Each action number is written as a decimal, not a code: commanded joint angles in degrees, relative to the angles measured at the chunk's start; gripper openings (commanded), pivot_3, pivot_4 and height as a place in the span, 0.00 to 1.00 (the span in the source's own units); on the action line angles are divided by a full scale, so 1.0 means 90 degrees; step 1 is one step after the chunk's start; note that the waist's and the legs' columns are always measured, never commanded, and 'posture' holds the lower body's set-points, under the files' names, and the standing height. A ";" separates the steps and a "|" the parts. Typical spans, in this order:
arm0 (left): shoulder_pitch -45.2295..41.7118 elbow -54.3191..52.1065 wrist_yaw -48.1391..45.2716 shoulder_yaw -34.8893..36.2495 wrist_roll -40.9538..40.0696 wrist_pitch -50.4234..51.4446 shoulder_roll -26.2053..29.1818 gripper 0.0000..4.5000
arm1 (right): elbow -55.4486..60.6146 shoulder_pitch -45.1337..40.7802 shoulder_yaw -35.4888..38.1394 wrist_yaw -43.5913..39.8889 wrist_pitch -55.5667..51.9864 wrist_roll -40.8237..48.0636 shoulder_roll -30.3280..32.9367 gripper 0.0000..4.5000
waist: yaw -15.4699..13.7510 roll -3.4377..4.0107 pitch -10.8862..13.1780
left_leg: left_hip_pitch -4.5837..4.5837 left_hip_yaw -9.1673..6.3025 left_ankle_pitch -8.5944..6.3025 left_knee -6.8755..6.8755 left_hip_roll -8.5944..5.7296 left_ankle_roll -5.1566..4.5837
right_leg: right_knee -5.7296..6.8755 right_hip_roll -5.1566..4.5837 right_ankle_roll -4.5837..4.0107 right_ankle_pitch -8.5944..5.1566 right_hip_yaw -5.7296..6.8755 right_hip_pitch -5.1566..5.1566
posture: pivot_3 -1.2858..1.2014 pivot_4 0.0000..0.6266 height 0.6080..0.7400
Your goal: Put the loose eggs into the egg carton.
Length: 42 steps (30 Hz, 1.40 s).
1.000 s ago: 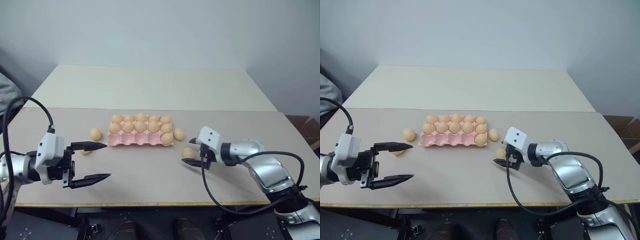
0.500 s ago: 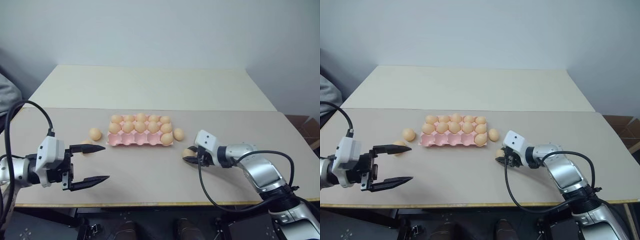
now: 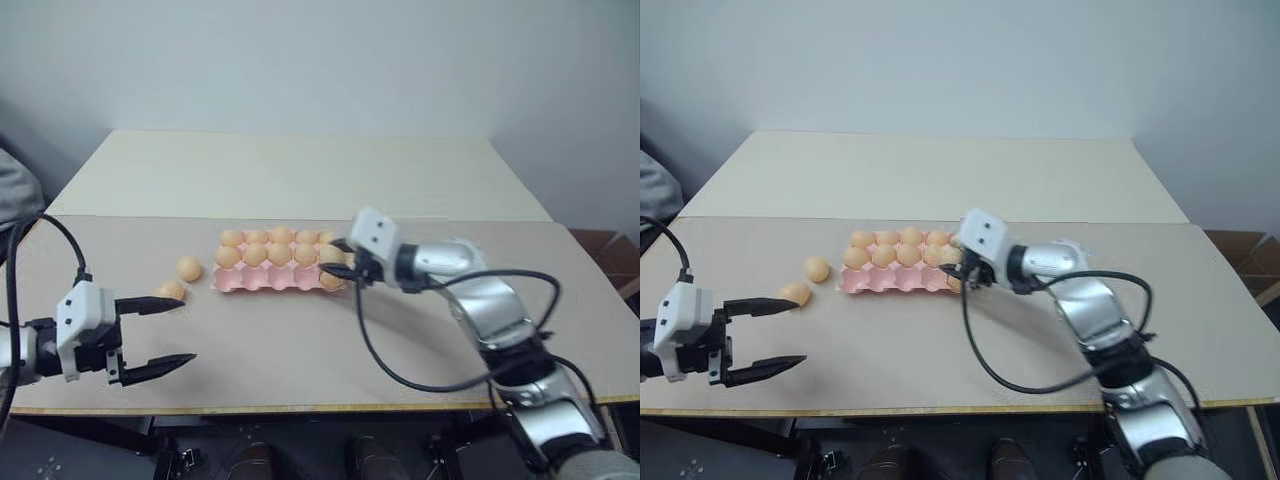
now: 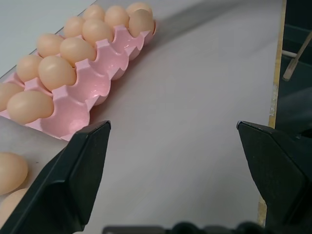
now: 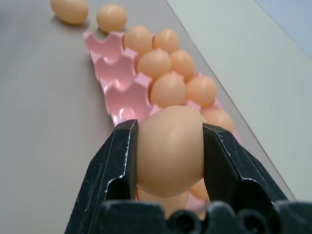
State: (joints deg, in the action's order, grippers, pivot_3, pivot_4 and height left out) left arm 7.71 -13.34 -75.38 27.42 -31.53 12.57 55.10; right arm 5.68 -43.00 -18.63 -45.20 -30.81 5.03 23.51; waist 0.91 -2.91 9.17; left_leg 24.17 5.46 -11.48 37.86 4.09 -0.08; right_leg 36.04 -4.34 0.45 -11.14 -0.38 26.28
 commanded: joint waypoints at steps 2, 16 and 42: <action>-0.0111 -0.0080 -0.0036 0.0122 -0.0033 -0.0088 0.0130 1.00 | -0.1184 -0.0436 -0.0310 0.0352 0.0896 -0.0494 -0.0587 0.40 | -0.0001 0.0000 0.0000 | 0.0008 0.0002 0.0000 0.0000 -0.0002 0.0000 | -0.0004 -0.0001 -0.0004 0.0003 0.0001 0.0003 | 0.52 0.24 1.00; -0.0011 -0.0236 0.0056 0.0235 -0.0040 -0.0154 0.0043 1.00 | -0.1915 -0.0444 -0.0382 0.0022 0.1686 -0.0834 -0.0875 0.81 | 0.0032 0.0003 0.0002 | 0.0002 0.0001 0.0001 0.0000 0.0008 0.0000 | 0.0006 0.0007 0.0004 -0.0002 0.0002 0.0003 | 0.52 0.24 1.00; -0.0749 -0.0386 0.0032 -0.0363 -0.0405 -0.0085 -0.0174 1.00 | 0.3027 0.3284 0.2782 -0.1494 -0.0487 0.1127 0.3314 0.96 | -0.0016 0.0009 0.0006 | -0.0022 -0.0001 -0.0029 -0.0004 0.0003 0.0049 | -0.0003 0.0004 0.0037 -0.0024 -0.0006 -0.0013 | 0.52 0.24 1.00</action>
State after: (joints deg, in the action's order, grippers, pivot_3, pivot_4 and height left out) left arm 1.96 -16.25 -74.93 23.60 -33.92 12.52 53.40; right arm 31.09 -13.33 3.87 -59.39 -35.04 14.33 52.53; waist 0.77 -2.83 9.22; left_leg 23.98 5.45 -11.74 37.82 4.11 0.36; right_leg 36.01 -4.31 0.78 -11.36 -0.43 26.17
